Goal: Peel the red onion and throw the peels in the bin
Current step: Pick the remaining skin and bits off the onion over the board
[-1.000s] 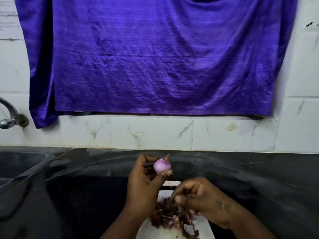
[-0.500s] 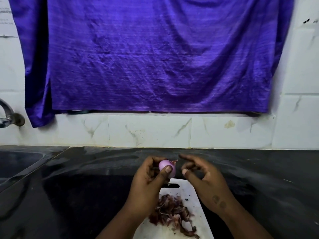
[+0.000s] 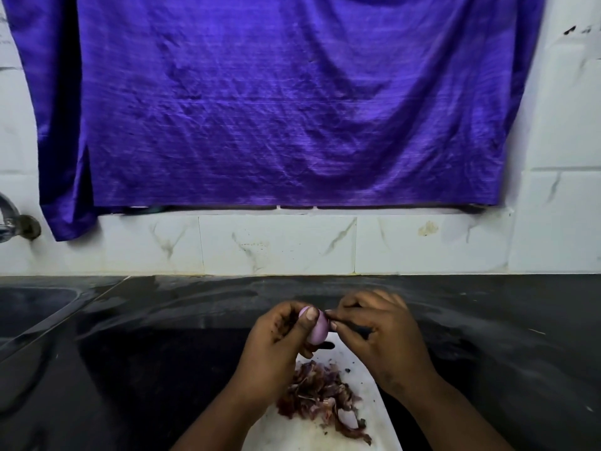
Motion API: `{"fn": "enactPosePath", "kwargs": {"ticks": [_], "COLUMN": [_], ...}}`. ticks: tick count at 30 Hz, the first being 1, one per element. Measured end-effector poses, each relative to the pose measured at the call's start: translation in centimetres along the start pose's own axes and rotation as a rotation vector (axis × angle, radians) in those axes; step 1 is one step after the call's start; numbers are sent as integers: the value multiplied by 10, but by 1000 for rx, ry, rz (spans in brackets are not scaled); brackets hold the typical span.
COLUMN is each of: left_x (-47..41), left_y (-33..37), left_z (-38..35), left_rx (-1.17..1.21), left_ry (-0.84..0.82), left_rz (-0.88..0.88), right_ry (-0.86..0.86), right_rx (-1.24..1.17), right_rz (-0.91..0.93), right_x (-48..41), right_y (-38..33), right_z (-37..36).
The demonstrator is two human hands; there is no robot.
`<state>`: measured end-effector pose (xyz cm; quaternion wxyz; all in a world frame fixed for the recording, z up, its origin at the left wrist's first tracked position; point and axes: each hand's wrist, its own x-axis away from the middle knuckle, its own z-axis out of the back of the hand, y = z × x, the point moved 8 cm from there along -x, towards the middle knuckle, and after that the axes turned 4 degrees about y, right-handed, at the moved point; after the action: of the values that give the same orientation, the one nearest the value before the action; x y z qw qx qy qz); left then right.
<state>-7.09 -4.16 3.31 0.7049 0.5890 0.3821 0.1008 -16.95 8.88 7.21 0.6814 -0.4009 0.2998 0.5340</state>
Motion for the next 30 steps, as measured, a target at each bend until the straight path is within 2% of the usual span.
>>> {"fn": "enactPosePath", "kwargs": {"ticks": [7,13,19,25,28,30], "left_x": [0,3,4,2,3,2], "left_y": [-1,0,7,0,-2,-3], "left_z": [3,-4,-6,-3,-6,-6], "left_rx": [-23,-61,-98,-17,23,38], "left_ry": [-33,-120,-212,-181,-180,-165], "left_rz": [21,18,-28,34,56,64], "right_ry": [-23,-100,-209,-223,-295,-298], "right_rx": [164,94,-391,-797,-1117,-1239], "right_rz": [73,-54,-489,-827,-1085,-1187], "right_x": [-1,1,9,23,38,45], "right_y": [-17,-9,17,30,27,25], "right_z": [-3,-10,-22,-34,-50,-59]}}
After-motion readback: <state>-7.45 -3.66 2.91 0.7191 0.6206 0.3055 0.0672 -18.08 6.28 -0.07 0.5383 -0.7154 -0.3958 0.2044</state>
